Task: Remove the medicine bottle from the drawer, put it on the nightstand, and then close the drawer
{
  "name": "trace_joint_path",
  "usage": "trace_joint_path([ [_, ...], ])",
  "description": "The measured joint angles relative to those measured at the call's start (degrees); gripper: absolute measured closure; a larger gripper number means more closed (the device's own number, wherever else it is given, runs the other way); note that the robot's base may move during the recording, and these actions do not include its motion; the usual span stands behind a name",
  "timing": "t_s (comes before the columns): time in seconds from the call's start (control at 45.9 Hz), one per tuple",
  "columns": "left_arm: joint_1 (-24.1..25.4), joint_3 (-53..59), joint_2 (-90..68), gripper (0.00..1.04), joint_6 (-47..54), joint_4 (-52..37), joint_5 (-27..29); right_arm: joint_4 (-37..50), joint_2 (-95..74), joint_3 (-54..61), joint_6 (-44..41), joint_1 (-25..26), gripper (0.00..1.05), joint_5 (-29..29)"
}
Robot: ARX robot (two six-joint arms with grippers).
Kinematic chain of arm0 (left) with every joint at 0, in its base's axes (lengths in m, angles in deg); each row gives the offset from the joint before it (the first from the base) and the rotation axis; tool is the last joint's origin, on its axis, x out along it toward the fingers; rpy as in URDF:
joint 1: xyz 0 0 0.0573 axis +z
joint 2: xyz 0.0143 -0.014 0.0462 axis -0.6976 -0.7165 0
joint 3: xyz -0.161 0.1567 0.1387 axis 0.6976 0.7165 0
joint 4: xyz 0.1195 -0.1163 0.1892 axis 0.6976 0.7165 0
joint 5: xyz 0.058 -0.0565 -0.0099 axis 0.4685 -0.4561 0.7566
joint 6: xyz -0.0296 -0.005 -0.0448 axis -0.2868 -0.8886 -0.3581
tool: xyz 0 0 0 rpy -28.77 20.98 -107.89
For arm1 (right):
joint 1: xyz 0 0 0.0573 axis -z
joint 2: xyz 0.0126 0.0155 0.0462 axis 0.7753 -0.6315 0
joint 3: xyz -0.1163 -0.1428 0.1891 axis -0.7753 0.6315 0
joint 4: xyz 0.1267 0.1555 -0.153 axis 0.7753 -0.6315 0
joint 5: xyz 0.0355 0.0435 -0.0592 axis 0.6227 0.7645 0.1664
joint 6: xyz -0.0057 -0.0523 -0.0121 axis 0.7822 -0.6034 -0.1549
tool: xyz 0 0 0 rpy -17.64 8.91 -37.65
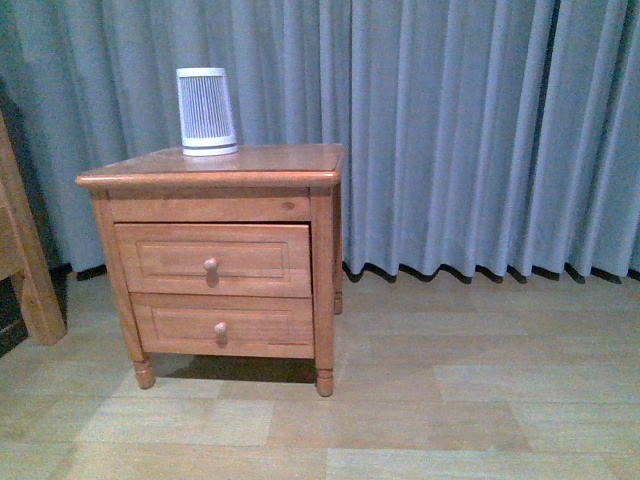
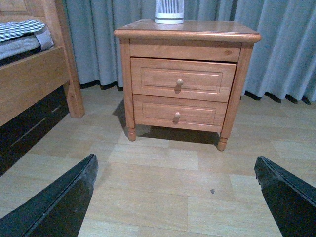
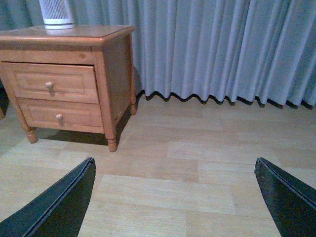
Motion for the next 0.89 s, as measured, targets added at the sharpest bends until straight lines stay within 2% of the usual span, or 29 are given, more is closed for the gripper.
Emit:
trace_joint_path([
  [0.894, 0.0, 0.0, 0.0, 0.07, 0.0, 0.0, 0.0, 0.0, 0.0, 0.0, 0.0, 0.0, 0.07, 0.0],
])
